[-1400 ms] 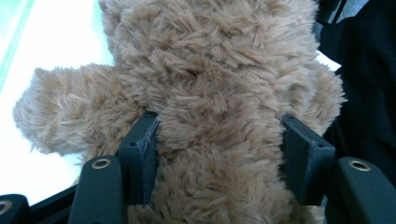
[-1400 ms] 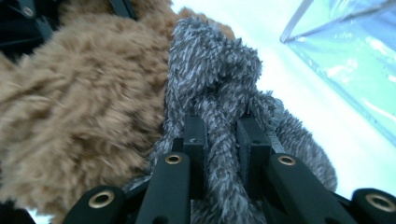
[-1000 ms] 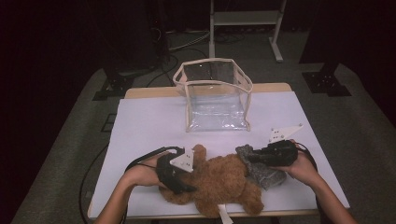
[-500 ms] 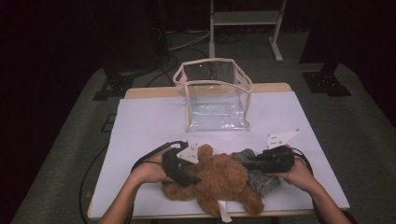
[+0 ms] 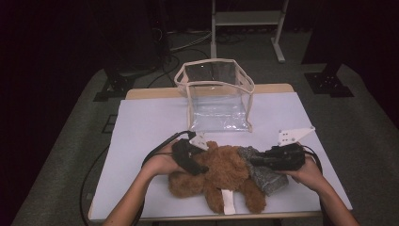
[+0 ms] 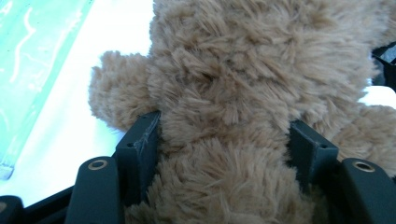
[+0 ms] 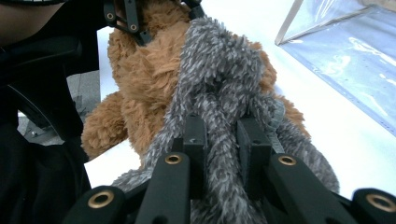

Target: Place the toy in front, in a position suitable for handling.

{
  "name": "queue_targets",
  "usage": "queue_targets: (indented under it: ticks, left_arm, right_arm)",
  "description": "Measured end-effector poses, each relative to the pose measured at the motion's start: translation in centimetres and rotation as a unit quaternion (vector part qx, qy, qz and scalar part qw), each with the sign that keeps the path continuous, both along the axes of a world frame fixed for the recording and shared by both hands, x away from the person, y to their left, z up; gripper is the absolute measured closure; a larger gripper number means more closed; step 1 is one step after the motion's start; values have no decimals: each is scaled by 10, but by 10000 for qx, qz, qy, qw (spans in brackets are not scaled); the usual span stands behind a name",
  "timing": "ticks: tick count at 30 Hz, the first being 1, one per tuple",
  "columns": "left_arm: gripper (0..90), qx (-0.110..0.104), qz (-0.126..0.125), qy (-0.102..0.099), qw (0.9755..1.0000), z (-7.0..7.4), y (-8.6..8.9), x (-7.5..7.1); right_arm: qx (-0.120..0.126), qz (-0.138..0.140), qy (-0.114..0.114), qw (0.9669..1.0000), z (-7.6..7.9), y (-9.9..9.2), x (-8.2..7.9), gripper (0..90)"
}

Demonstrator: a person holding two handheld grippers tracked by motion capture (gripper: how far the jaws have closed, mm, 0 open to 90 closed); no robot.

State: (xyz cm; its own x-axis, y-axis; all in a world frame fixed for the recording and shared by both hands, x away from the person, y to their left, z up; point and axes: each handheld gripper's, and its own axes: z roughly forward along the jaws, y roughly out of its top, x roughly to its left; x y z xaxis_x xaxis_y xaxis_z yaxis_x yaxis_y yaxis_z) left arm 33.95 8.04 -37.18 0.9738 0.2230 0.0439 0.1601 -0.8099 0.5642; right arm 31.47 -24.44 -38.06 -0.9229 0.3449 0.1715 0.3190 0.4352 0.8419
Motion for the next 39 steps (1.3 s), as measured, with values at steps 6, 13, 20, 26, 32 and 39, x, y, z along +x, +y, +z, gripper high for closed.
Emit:
queue_targets:
  ticks: [6,13,20,26,32,39]
  left_arm:
    - [369,-77,-79,-16,9999,1,3,-1]
    - [378,-190,-90,-163,9996,2,-2,1]
    - [365,-208,-129,-273,9993,4,-3,0]
    - [336,-578,-126,-347,9976,14,17,-10]
    - [305,-718,-88,-537,9959,31,50,-31]
    - [298,-666,195,-304,9971,16,82,-37]
  right_arm:
    - [-135,-146,218,9996,-19,-3,4,756]
    - [70,-28,41,10000,0,-5,0,757]
    - [-330,335,-404,9981,21,39,2,755]
    - [-445,156,-263,9985,6,34,10,756]
    - [-424,68,-235,9988,2,28,9,756]
    - [-443,-13,-194,9988,0,22,10,756]
